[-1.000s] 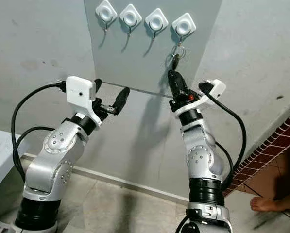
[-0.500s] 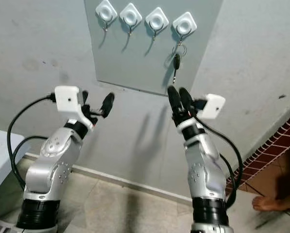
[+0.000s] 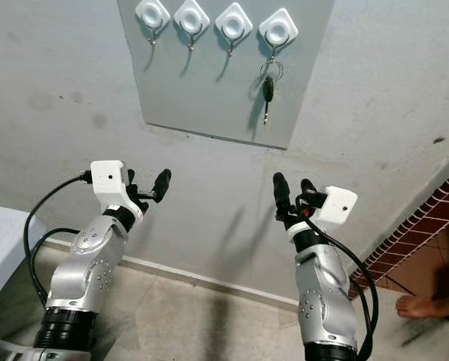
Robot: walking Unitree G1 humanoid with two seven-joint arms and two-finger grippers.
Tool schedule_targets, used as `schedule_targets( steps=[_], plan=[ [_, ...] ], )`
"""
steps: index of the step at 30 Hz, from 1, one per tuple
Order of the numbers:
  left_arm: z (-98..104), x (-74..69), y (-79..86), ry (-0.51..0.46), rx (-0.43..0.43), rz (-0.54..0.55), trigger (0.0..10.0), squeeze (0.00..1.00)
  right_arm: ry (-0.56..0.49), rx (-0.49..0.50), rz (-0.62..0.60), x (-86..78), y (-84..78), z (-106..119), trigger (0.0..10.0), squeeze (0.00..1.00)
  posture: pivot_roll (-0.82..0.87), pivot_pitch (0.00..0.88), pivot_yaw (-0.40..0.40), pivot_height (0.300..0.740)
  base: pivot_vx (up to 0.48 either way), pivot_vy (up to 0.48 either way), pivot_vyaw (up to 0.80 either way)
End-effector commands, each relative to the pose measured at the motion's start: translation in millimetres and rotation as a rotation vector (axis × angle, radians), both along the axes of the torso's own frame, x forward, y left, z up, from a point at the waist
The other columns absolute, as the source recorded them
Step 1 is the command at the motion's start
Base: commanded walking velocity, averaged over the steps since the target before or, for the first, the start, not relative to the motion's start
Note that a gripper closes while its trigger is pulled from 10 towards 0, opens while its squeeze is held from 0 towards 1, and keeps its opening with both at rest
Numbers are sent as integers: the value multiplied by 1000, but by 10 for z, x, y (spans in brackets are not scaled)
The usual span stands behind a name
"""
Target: Hang keys on a hook
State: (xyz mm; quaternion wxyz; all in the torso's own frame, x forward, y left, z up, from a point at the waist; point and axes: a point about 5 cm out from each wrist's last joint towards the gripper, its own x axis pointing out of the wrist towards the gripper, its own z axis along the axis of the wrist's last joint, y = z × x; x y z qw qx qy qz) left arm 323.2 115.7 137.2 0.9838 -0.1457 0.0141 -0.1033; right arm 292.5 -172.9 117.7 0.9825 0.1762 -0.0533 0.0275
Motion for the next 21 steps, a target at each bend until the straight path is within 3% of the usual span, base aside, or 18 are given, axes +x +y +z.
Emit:
schedule_targets(
  steps=[1, 6, 9, 21],
  plan=[
    [-8, -7, 50, -21, -6, 23, 10000, 0, 15, -22, -29, -23, 0, -36, 10000, 0, -67, 74, 31, 740, 0, 0, 0],
    [-187, -72, 197, -52, 150, 86, 10000, 0, 123, -217, -112, -87, -72, -285, 10000, 0, -59, 63, 30, 740, 0, 0, 0],
    [-276, -77, 324, 13, 78, 115, 10000, 0, 118, -292, -63, -110, -46, -334, 10000, 0, -57, 52, 31, 740, 0, 0, 0],
    [-335, -3, 408, 17, 166, 115, 10000, 0, 113, -354, -62, -65, -47, -333, 10000, 0, -49, 27, 16, 740, 0, 0, 0]
  ],
)
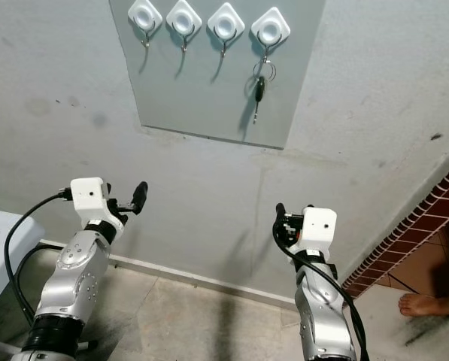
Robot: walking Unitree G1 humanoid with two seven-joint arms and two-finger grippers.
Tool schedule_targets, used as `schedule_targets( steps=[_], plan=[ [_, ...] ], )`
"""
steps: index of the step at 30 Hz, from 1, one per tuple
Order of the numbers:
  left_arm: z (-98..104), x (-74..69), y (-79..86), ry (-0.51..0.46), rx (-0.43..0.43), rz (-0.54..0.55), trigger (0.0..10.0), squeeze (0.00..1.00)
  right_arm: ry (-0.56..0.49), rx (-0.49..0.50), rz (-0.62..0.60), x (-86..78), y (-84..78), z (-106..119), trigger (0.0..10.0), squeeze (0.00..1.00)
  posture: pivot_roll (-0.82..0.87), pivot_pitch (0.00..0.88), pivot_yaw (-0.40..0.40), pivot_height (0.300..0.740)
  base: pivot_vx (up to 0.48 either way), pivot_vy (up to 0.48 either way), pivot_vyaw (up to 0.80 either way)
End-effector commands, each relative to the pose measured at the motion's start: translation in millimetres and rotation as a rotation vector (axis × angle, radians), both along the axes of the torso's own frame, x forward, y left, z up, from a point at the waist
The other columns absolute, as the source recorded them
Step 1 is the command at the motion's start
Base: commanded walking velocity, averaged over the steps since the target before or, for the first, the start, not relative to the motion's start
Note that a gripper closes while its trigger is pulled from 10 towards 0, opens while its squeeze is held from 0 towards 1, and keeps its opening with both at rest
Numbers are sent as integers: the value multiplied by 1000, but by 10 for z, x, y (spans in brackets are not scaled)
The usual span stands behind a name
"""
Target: Hang keys on a hook
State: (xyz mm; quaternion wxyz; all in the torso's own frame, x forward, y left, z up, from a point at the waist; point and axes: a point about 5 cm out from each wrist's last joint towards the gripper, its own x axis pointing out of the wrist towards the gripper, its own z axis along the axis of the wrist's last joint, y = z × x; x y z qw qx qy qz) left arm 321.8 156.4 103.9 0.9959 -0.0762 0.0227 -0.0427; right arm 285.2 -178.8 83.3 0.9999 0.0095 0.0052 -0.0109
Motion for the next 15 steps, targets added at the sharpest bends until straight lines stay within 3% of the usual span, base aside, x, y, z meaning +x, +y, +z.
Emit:
schedule_targets(
  steps=[1, 8, 13, 15],
  plan=[
    [-6, 13, -4, 1, 12, 1, 10000, 0, -4, -28, 5, 8, -2, 7, 10000, 0, -48, 27, 10, 740, 0, 0, 0],
    [52, -22, -71, -41, 8, -22, 10000, 0, -20, -18, 5, -28, -60, 52, 10000, 0, -45, 38, -4, 740, 0, 0, 0],
    [78, -111, -92, -53, -11, -26, 10000, 0, -52, -16, 16, -111, -93, 111, 10000, 0, -40, 34, -3, 740, 0, 0, 0],
    [87, -182, -109, -52, 27, -26, 10000, 0, -72, -32, 20, -147, -76, 149, 10000, 0, -44, 32, 3, 740, 0, 0, 0]
  ],
)
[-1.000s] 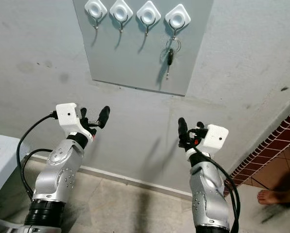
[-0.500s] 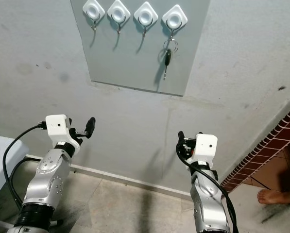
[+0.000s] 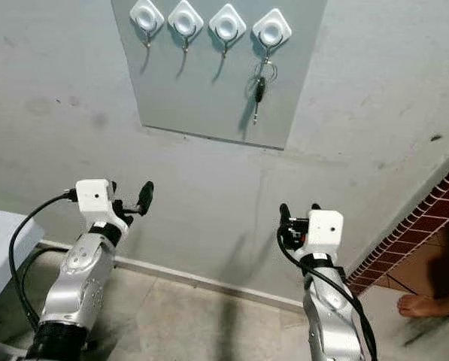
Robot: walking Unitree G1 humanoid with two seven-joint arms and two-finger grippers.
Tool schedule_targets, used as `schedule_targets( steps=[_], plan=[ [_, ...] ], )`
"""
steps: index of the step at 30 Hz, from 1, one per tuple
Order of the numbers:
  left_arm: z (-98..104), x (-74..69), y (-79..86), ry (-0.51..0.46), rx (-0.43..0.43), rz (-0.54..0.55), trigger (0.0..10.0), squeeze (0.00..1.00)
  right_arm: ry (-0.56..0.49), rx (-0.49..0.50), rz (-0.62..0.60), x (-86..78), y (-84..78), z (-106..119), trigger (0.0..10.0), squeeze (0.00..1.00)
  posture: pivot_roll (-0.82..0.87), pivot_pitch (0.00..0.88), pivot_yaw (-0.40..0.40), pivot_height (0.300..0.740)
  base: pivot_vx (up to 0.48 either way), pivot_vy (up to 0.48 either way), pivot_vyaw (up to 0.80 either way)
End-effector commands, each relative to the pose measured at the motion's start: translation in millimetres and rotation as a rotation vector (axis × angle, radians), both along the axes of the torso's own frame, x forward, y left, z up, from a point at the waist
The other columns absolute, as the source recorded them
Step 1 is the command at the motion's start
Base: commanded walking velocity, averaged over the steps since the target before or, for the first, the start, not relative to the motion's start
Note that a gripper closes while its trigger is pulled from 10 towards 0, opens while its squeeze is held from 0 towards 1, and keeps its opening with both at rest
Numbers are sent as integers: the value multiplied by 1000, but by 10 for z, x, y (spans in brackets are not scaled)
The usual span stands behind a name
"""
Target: Hang keys on a hook
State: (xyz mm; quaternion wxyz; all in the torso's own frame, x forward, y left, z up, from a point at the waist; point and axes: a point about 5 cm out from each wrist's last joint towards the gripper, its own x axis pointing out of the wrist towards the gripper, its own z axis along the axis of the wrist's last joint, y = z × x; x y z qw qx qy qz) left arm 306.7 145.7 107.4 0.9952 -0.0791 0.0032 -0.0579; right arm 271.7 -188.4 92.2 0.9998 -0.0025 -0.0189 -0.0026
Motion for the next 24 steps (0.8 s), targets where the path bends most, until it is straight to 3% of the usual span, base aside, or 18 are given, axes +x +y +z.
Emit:
schedule_targets(
  steps=[1, 5, 14, 17, 24],
  plan=[
    [52, -30, -3, -12, 36, 2, 10000, 0, -24, -7, 4, -12, 19, 61, 10000, 0, -44, 32, 3, 740, 0, 0, 0],
    [5, -143, -121, 13, 48, -18, 10000, 0, -38, -11, 26, -64, 121, 84, 10000, 0, -46, 40, 12, 740, 0, 0, 0],
    [44, -67, -144, 12, 58, -28, 10000, 0, -29, -40, 89, -54, 249, 68, 10000, 0, -47, 43, 17, 740, 0, 0, 0],
    [116, 21, -93, -3, 82, -26, 10000, 0, -38, -57, 68, 13, 181, 122, 10000, 0, -45, 44, 19, 740, 0, 0, 800],
    [162, 57, -41, -19, 94, -11, 10000, 0, -43, -58, 57, 38, 146, 142, 10000, 0, -44, 44, 16, 740, 0, 0, 771]
  ],
)
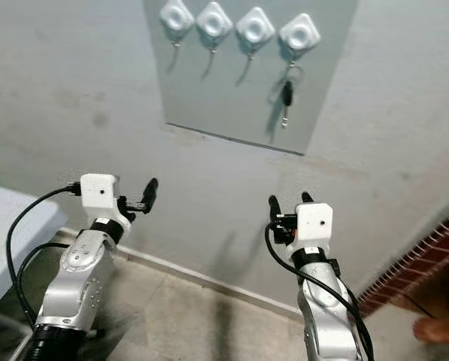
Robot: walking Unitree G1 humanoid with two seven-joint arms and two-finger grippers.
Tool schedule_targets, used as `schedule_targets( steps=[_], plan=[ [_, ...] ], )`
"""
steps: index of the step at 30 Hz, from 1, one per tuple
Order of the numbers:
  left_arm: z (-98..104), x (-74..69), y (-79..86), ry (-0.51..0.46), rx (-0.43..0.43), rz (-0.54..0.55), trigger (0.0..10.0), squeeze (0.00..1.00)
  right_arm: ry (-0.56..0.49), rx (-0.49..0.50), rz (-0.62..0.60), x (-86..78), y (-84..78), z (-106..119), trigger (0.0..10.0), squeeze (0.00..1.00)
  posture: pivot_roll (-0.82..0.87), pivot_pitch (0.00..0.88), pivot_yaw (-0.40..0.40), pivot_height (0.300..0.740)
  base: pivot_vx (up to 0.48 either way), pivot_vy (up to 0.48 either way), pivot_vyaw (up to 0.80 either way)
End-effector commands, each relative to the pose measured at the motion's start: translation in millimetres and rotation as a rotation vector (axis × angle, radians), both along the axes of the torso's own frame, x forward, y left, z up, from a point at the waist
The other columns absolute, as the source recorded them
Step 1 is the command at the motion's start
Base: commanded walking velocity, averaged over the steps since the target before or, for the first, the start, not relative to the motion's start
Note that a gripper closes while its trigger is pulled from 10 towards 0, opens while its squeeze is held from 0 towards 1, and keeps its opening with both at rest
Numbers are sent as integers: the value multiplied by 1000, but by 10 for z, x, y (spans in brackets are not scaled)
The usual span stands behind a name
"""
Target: Hang keys on a hook
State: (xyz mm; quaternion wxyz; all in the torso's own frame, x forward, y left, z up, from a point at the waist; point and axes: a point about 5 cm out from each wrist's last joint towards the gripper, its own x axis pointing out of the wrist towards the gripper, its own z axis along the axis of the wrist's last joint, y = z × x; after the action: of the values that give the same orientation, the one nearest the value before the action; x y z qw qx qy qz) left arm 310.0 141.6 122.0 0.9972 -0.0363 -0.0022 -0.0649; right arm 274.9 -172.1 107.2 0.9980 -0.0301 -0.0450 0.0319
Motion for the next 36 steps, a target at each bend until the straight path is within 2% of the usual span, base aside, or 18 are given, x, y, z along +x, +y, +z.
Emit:
schedule_targets(
  steps=[1, 20, 36],
  plan=[
    [13, 28, 5, 5, -3, 6, 10000, 0, 7, 12, -17, 6, -21, -6, 10000, 0, -42, 49, 14, 740, 0, 0, 0],
    [43, 81, 78, -1, -11, 30, 10000, 0, 0, 25, -30, 39, -73, 28, 10000, 0, -50, 51, 10, 740, 0, 0, 0],
    [67, 116, -9, -21, -15, -30, 10000, 0, -5, 18, -7, 69, -65, 52, 10000, 0, -57, 21, 9, 740, 0, 0, 0]
  ],
)
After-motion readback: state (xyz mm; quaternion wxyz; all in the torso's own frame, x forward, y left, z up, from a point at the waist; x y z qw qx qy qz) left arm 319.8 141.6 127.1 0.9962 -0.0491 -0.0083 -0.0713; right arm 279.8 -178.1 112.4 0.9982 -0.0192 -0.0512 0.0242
